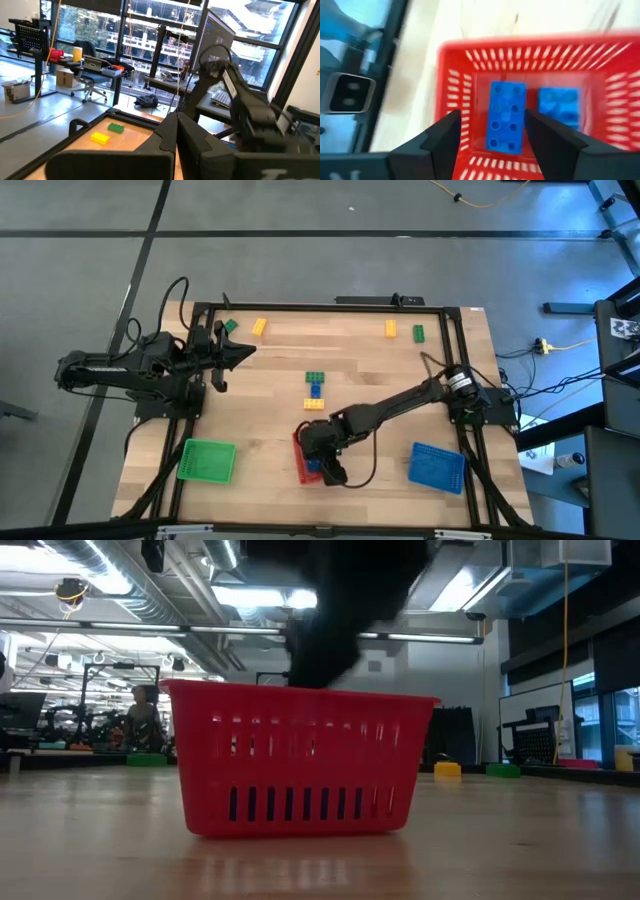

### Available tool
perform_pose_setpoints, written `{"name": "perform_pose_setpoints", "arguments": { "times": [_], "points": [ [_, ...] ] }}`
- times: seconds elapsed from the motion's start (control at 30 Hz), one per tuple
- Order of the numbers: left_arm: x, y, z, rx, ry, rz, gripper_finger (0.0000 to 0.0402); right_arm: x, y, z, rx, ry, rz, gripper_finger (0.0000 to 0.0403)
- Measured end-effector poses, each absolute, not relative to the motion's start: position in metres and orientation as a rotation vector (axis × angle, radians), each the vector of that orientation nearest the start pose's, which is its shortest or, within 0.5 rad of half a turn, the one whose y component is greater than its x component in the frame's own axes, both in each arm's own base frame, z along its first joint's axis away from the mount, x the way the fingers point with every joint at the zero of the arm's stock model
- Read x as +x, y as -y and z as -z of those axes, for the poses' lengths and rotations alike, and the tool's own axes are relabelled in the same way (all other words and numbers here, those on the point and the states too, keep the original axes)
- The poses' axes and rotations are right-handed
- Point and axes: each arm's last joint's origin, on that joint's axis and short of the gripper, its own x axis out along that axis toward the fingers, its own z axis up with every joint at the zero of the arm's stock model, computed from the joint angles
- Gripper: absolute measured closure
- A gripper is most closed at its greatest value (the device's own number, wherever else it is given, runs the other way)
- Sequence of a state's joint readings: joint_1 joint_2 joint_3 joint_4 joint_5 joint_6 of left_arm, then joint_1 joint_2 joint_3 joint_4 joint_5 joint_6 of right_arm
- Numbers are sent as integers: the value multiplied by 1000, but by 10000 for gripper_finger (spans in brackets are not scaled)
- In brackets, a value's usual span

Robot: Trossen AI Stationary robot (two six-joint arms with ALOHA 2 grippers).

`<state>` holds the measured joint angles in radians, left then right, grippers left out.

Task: Sort & place blocks by color
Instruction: Put the blue game piece into the red bin

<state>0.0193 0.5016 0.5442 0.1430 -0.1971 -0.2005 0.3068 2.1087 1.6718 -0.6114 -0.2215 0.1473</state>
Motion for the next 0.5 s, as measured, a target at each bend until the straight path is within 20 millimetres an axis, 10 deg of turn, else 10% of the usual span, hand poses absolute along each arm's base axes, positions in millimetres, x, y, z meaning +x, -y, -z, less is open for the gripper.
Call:
{"name": "perform_pose_setpoints", "arguments": {
  "times": [0.5],
  "points": [
    [125, -8, -319, -215, 206, -197, 402, 376, -43, -321, 87, -933, -161, 180]
  ]
}}
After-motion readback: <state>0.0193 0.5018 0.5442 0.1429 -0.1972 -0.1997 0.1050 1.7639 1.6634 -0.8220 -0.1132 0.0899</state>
